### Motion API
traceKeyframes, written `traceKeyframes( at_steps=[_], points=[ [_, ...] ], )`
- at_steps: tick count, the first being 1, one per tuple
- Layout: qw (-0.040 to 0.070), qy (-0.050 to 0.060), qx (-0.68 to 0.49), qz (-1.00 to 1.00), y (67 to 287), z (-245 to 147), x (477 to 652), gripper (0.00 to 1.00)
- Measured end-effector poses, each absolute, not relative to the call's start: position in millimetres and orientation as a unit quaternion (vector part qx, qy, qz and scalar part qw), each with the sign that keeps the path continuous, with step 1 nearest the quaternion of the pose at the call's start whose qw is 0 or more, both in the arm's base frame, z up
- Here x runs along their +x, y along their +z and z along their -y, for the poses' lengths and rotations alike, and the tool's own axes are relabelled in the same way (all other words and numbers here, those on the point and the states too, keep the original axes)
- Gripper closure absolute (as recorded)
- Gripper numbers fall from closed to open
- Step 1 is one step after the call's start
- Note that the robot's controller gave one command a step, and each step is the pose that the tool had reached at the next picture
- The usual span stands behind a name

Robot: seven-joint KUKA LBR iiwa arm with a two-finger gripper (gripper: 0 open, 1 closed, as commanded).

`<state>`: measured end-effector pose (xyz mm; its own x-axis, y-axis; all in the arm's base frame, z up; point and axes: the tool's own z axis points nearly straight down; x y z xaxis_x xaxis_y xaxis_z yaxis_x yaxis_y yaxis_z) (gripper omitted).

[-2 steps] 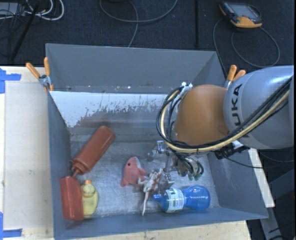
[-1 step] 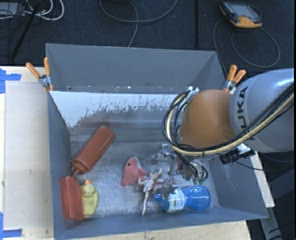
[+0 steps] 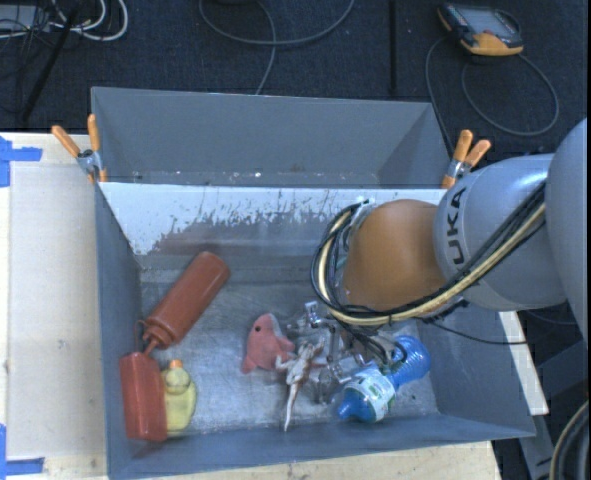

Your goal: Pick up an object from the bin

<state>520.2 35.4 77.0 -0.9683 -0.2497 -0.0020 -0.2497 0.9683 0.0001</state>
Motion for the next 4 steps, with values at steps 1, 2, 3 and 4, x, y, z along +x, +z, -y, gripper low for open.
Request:
traceKeyframes(
  at_steps=[1, 2, 3, 4],
  points=[
    [0.017, 0.004, -0.053, -0.998, 64, -34, 526.8, 1.00],
    [0.017, 0.004, -0.043, -0.999, 65, -33, 525.4, 1.00],
    [0.013, 0.003, -0.037, -0.999, 69, -33, 524.8, 1.00],
    [0.006, 0.001, -0.043, -0.999, 79, -32, 523.3, 1.00]
  ],
)
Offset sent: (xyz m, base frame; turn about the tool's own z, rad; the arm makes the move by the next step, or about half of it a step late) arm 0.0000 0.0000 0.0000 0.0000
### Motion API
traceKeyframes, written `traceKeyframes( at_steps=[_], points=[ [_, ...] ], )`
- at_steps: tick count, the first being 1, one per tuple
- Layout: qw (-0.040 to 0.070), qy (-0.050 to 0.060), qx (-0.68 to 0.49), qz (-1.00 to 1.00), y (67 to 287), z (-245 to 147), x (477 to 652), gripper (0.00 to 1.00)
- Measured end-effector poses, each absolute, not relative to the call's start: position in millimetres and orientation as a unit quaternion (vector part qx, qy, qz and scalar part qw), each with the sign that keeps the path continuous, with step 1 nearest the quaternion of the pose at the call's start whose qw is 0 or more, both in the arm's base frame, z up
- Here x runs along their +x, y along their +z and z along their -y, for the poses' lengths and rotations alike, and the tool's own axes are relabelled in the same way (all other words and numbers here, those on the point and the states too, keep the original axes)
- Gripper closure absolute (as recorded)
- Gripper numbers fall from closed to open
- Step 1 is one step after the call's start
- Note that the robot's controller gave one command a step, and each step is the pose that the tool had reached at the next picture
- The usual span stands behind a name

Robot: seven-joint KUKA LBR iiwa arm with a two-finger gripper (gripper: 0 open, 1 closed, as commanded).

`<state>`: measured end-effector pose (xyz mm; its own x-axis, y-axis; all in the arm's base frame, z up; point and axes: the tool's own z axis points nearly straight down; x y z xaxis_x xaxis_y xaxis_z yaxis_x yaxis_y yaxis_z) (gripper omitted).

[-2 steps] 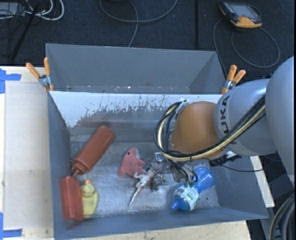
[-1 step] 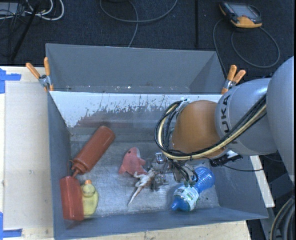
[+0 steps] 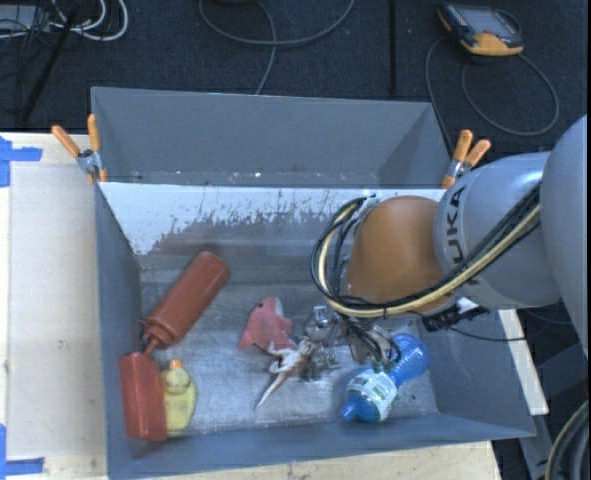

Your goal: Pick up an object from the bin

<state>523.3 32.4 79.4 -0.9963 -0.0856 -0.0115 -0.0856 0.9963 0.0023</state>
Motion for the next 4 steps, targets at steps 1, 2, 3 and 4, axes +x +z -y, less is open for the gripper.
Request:
traceKeyframes(
  at_steps=[1, 2, 3, 4],
  points=[
    [-0.002, 0.000, -0.043, -0.999, 93, -32, 519.9, 1.00],
    [-0.003, 0.000, -0.042, -0.999, 113, -31, 519.4, 1.00],
    [0.001, 0.000, -0.042, -0.999, 128, -32, 521.1, 1.00],
    [-0.001, 0.000, -0.042, -0.999, 137, -32, 519.9, 1.00]
  ],
)
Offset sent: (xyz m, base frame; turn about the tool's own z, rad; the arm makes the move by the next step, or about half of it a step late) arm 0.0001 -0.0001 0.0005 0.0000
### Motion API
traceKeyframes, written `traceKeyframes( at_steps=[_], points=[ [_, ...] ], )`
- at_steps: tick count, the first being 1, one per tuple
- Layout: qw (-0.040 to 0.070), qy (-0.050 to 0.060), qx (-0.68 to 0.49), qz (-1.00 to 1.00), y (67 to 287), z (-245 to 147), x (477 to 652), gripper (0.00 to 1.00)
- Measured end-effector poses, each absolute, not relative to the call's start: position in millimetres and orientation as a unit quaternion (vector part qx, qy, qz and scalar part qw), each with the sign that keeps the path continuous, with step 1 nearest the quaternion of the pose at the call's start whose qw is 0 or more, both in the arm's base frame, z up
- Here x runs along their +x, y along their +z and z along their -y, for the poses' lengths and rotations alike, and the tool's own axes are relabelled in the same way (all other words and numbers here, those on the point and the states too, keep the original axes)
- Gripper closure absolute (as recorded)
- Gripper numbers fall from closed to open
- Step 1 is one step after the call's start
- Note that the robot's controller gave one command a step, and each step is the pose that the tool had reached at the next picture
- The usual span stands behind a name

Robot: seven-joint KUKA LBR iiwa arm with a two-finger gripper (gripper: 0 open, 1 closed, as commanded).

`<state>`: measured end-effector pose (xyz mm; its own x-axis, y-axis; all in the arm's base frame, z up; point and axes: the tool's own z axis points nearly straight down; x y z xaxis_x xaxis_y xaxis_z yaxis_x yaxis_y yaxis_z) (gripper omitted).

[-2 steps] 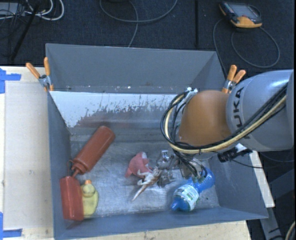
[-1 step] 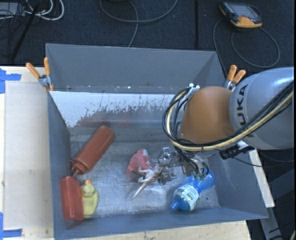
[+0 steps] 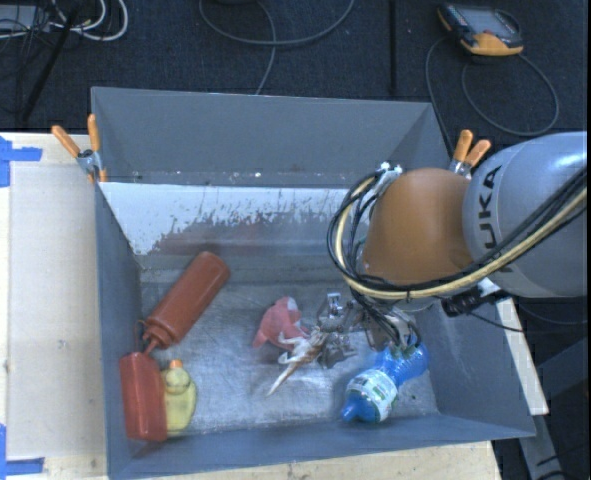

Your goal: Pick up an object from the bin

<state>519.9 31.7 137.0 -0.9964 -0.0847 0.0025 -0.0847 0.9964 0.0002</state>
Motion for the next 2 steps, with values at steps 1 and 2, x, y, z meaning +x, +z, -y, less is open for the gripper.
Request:
traceKeyframes(
  at_steps=[1, 2],
  points=[
    [0.001, 0.000, 0.042, 0.999, 148.8, -31.9, 520.1, 1.00],
    [0.000, 0.000, 0.042, 0.999, 156.7, -32.2, 520.6, 1.00]
  ],
)
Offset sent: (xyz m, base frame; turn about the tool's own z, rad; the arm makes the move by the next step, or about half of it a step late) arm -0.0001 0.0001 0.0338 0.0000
